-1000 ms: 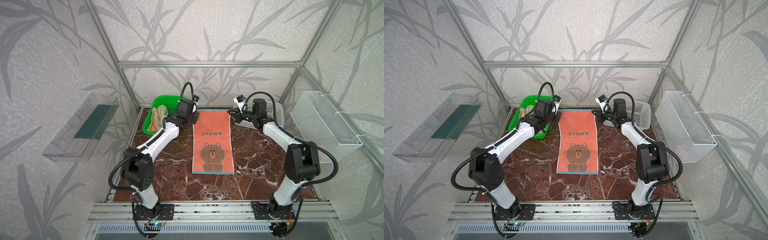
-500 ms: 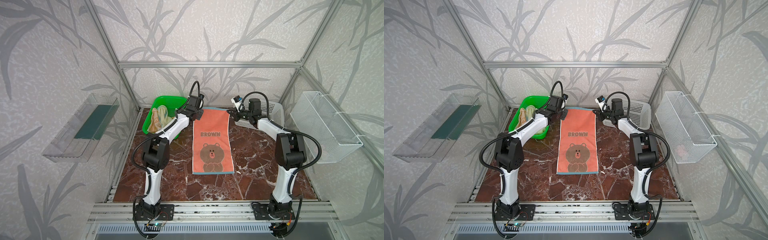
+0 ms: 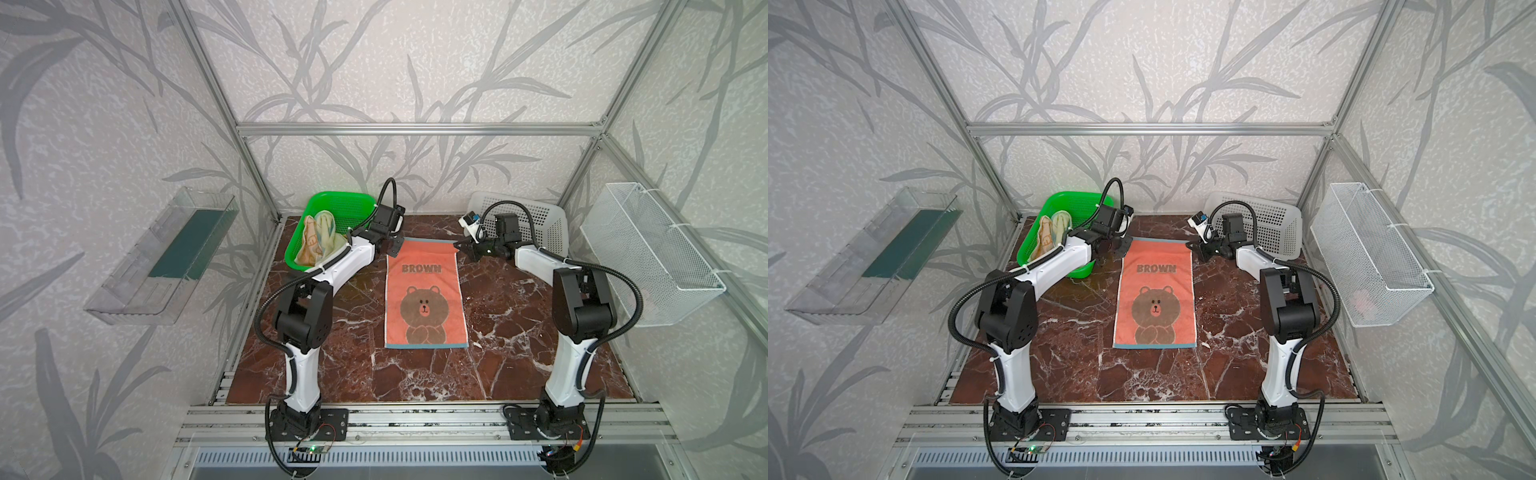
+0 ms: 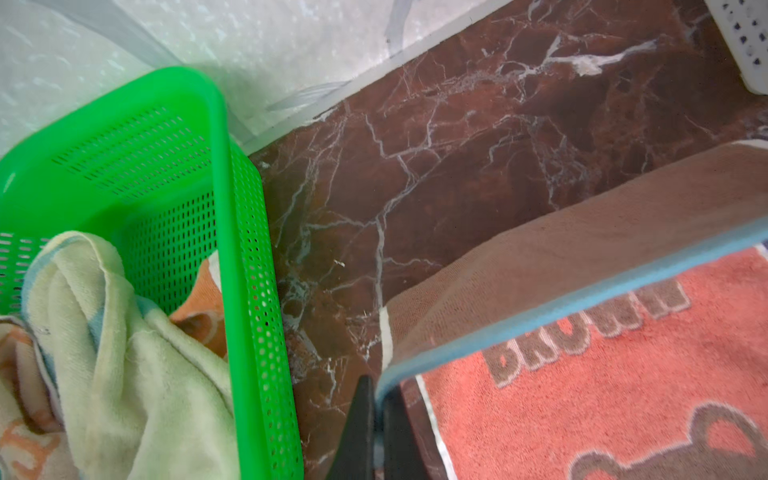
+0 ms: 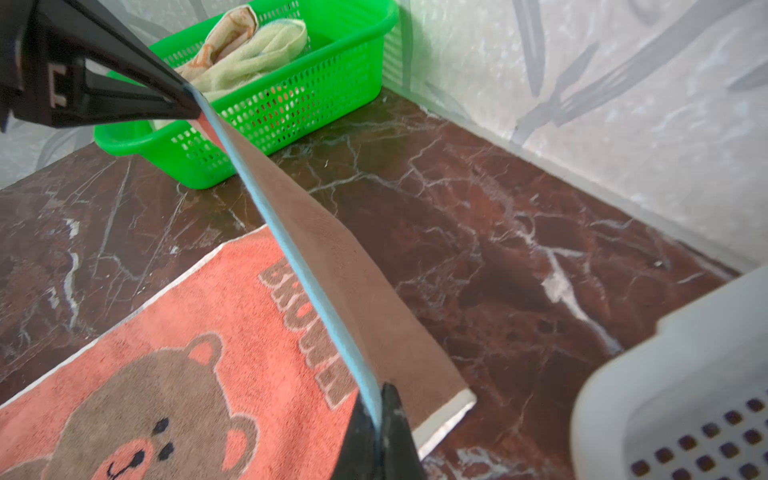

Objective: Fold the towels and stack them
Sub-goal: 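Lay the towel flat on the table with both grippers, drawing back, then lift the far towel edge with both grippers and fold it toward the robot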

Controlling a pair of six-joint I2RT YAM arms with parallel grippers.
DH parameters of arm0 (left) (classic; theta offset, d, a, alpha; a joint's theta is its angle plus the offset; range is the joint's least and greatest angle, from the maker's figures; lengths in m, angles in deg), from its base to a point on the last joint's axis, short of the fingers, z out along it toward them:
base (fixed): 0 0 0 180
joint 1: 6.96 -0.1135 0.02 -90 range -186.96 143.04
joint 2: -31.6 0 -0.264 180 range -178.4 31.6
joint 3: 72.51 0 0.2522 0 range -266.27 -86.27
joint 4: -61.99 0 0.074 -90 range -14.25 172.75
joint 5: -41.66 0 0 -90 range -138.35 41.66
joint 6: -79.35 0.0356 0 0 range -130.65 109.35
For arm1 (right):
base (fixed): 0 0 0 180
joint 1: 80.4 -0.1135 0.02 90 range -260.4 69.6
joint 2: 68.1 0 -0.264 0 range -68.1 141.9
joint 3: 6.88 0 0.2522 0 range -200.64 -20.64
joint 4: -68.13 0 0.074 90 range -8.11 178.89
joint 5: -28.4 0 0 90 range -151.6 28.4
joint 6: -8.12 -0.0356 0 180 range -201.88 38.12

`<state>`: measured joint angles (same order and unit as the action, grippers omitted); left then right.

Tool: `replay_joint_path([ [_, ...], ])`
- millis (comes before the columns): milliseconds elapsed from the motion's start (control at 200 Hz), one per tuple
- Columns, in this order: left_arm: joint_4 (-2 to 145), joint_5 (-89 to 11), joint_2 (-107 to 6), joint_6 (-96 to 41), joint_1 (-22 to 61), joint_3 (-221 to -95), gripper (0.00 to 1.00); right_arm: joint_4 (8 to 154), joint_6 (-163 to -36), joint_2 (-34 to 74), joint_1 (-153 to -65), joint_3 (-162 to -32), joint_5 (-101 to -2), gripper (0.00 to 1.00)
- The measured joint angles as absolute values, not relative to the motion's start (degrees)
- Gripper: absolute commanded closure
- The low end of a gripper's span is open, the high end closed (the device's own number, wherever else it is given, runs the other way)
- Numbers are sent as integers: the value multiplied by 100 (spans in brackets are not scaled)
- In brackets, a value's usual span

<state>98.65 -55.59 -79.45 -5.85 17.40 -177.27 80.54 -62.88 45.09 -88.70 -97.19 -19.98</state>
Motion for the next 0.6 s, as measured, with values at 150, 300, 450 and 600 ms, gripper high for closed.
replay_joint_path([
  [150, 9865, -5382, -7471, -821, 1775, -17201, 100, 8059, -6270, 4185, -8872, -9330, -1869, 100],
  [300, 9871, -5115, -7114, -959, 1779, -16875, 100, 8100, -6277, 3728, -8874, -9018, -1783, 100],
  [450, 9885, -4930, -6891, -1132, 1788, -16580, 100, 8358, -6310, 3366, -8885, -8899, -1762, 100],
  [600, 9919, -4908, -6594, -1239, 1832, -16243, 100, 8809, -6318, 3160, -8957, -8893, -1786, 100],
])
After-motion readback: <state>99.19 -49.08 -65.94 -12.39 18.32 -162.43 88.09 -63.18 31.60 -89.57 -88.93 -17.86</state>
